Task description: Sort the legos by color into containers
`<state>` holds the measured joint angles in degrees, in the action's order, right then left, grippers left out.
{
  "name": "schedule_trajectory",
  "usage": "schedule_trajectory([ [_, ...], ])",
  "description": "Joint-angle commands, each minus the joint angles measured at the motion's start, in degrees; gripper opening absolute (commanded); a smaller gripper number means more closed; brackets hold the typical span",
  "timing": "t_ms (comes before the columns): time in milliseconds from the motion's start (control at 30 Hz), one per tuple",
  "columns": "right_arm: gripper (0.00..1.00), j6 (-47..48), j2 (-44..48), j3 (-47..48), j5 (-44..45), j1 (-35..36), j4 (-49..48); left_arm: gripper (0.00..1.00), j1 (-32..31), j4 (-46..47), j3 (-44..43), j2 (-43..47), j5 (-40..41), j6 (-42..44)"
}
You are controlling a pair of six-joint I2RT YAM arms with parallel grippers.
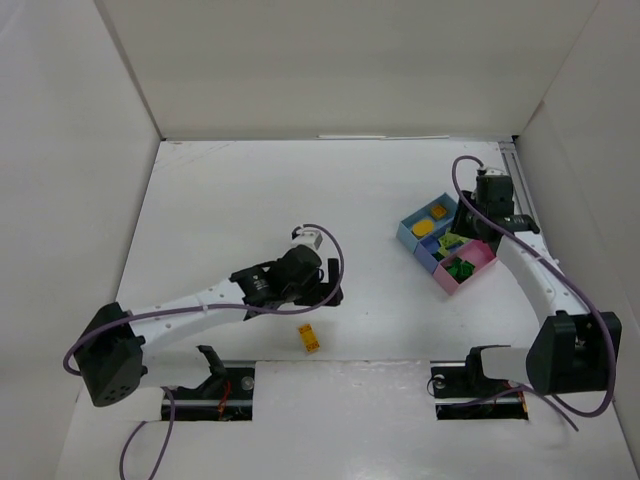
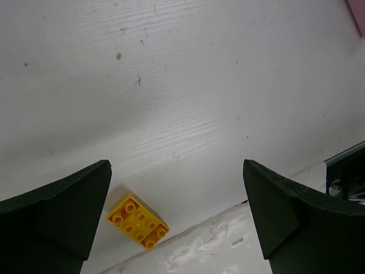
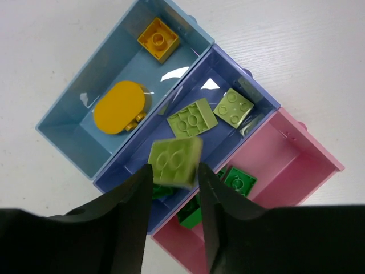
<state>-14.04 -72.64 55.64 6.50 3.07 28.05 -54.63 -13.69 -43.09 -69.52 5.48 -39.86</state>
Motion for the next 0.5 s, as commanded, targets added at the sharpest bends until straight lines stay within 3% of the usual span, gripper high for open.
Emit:
schedule_trajectory([
  [0,0.45,0.95,-0.4,0.35,1.14,0.88,-3.09,1.0,-0.65,-2.56,1.86,3.6,2.96,-7.42],
  [100,0.66,0.95,-0.4,0.35,0.44,1.41,-3.09,1.0,-1.7,-3.27,3.53,4.3,2.96,-9.71],
  [200,0.74,1.56,0.65,0.35,0.44,2.03,-2.57,1.0,-1.71,-5.2,3.54,4.3,3.58,-11.46],
  [467,0.76,1.56,4.88,0.35,3.17,3.78,-0.81,1.0,-6.89,-13.28,3.54,0.61,3.58,-18.76],
])
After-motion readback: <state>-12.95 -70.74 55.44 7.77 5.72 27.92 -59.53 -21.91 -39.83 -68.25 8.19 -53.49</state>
